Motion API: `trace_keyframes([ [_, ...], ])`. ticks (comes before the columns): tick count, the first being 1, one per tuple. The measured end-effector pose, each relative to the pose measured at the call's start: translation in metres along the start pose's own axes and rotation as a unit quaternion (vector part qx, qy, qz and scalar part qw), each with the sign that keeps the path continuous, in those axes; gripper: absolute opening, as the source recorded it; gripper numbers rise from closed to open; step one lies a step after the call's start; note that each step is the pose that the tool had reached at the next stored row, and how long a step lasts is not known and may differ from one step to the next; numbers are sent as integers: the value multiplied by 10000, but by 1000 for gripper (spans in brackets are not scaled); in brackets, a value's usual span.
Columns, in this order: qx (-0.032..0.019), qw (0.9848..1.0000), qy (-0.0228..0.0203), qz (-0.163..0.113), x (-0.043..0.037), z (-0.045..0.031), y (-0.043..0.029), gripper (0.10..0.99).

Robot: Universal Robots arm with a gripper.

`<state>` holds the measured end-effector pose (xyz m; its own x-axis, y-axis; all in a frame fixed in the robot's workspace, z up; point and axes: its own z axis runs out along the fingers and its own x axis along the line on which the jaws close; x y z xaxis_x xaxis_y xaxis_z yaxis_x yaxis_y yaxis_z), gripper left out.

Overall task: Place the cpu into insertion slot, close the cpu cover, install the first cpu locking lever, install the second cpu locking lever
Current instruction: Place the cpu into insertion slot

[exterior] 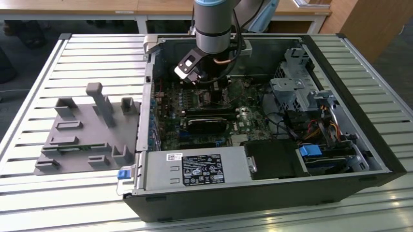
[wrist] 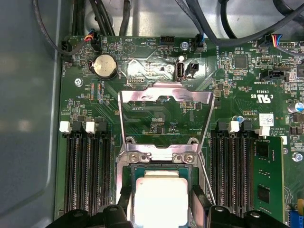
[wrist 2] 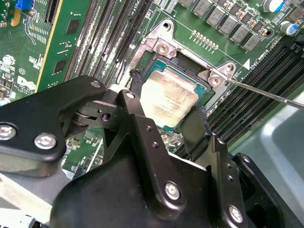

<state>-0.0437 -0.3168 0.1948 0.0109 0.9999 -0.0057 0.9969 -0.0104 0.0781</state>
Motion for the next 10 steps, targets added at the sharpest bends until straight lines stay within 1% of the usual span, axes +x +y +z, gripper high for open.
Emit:
trace_keyframes([
  [2,0,10000,0,0,0,-4,0,600],
  [6,2,10000,0,1,0,-36,3,600],
  [8,12,10000,1,0,0,-48,10,600],
  [10,36,10000,0,0,0,-58,23,600],
])
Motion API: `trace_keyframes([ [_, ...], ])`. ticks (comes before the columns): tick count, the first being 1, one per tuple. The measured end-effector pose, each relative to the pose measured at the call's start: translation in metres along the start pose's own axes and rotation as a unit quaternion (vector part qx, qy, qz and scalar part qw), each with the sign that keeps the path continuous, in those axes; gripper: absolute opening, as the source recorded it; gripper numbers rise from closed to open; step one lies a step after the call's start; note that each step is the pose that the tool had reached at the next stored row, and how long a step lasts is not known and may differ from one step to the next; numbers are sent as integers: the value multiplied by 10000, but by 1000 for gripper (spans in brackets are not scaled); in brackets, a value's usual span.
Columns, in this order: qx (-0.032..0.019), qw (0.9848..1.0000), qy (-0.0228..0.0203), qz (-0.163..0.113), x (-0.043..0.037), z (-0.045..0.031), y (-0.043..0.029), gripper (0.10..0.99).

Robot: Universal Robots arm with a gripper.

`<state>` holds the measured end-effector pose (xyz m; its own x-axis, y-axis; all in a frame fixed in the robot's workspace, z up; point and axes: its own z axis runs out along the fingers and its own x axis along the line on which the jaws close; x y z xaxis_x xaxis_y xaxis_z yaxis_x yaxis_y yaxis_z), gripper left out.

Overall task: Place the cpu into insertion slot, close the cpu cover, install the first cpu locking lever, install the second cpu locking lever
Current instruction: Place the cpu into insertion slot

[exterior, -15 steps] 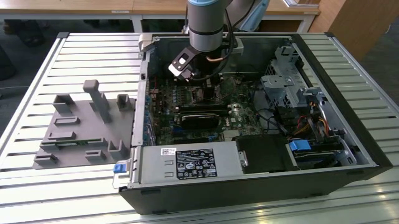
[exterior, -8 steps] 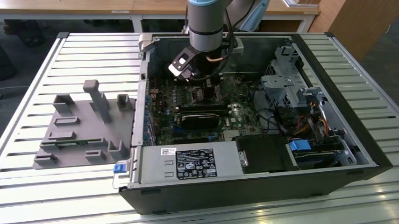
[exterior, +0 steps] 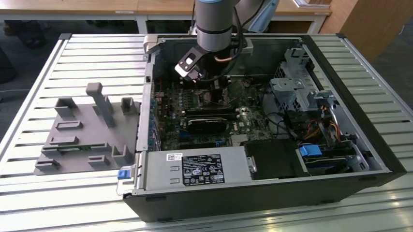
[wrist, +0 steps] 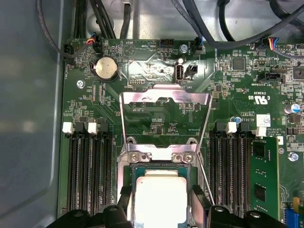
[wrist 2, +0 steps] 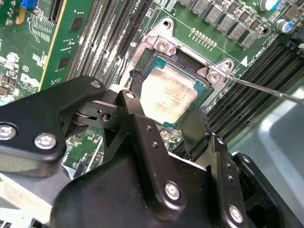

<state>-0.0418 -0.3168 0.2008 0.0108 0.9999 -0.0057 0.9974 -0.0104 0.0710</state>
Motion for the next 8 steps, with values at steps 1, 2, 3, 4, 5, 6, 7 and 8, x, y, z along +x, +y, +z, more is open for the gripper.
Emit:
trace_keyframes([
  [1,16,10000,-1,0,0,-10,6,588],
  [2,28,10000,0,0,0,-18,10,525],
  [3,38,10000,0,0,0,-27,13,525],
  [4,47,10000,0,0,0,-35,16,525],
  [5,56,10000,-1,0,0,-41,18,459],
  [6,65,10000,0,0,0,-46,21,443],
  [7,76,10000,0,0,1,-49,24,443],
  [8,87,10000,0,0,1,-52,29,384],
])
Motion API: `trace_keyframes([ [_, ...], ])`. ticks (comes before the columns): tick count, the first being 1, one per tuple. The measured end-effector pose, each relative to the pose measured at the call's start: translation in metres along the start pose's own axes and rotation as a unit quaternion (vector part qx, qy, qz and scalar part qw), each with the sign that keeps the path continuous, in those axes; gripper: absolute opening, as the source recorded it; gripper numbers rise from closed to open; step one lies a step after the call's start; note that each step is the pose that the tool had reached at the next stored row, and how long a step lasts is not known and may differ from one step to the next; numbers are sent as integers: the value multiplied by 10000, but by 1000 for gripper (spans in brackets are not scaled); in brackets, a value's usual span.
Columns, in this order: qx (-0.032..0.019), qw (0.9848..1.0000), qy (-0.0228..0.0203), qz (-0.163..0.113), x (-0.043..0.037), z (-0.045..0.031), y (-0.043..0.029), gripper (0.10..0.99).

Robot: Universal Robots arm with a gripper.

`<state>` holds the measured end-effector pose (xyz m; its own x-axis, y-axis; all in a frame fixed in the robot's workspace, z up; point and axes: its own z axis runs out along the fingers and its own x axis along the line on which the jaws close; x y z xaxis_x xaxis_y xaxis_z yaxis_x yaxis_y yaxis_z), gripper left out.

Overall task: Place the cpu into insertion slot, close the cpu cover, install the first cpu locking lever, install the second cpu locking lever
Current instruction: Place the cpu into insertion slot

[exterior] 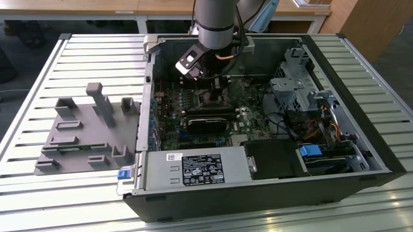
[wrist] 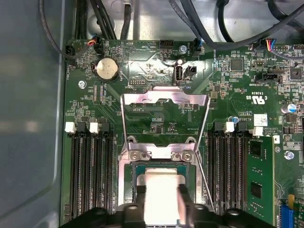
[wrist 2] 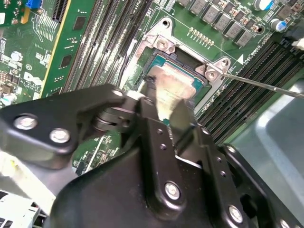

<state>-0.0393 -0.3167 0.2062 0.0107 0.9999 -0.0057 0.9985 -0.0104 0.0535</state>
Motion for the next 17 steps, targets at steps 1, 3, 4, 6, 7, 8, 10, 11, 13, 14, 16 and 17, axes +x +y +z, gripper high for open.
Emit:
trace_keyframes([
  [1,12,10000,0,0,0,-2,4,322],
  [3,36,10000,-1,0,-1,-6,12,263],
  [4,46,10000,-2,0,-1,-7,16,263],
  [6,64,10000,-2,0,0,-11,21,208],
  [7,68,10000,-2,0,0,-13,22,145],
  [8,71,10000,-2,0,0,-16,22,106],
  [10,73,10000,-2,0,-1,-21,22,106],
  [11,73,10000,-3,0,-1,-25,23,106],
  [13,73,10000,-2,0,-1,-33,23,106],
  [14,73,10000,-2,0,-1,-38,23,106],
  [16,73,10000,-2,0,-1,-49,24,106],
  [17,73,10000,-2,0,-1,-53,24,106],
])
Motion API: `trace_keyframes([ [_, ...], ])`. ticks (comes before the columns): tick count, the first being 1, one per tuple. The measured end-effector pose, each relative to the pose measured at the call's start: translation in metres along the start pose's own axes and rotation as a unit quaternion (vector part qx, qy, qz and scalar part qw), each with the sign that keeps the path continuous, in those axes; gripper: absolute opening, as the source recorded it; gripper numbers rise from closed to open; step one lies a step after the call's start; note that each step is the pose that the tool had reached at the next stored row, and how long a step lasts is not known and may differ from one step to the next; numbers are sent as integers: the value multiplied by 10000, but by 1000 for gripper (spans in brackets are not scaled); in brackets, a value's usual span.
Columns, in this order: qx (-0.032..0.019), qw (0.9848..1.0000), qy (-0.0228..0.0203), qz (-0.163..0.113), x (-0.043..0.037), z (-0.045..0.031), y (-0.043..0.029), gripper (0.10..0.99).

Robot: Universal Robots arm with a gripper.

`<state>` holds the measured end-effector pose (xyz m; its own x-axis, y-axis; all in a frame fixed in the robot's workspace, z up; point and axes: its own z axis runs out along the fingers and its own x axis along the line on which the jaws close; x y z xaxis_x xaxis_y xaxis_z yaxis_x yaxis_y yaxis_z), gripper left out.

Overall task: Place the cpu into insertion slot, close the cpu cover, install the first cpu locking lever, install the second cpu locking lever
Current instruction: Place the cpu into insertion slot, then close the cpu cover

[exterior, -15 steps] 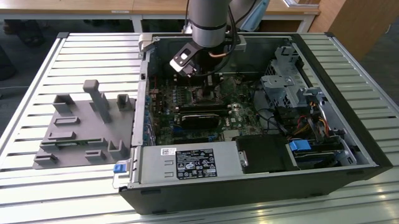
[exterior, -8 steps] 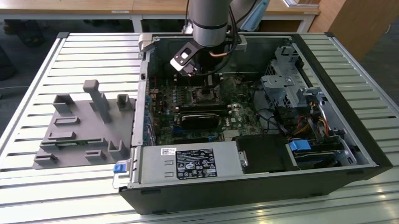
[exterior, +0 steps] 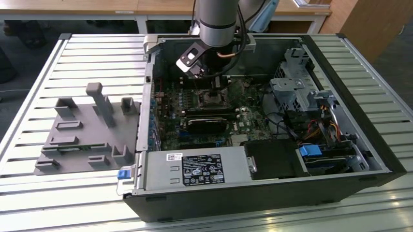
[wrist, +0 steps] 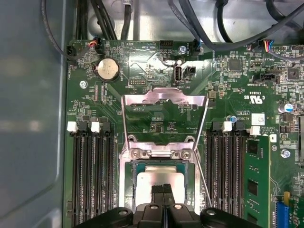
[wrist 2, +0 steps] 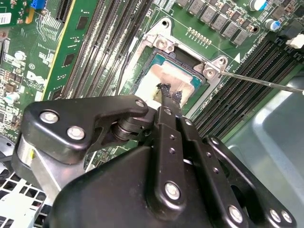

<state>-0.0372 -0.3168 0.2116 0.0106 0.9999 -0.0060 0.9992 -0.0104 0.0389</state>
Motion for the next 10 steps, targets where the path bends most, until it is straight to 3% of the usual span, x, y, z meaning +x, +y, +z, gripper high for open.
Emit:
trace_keyframes([
  [10,2,10000,0,0,0,-47,2,106],
])
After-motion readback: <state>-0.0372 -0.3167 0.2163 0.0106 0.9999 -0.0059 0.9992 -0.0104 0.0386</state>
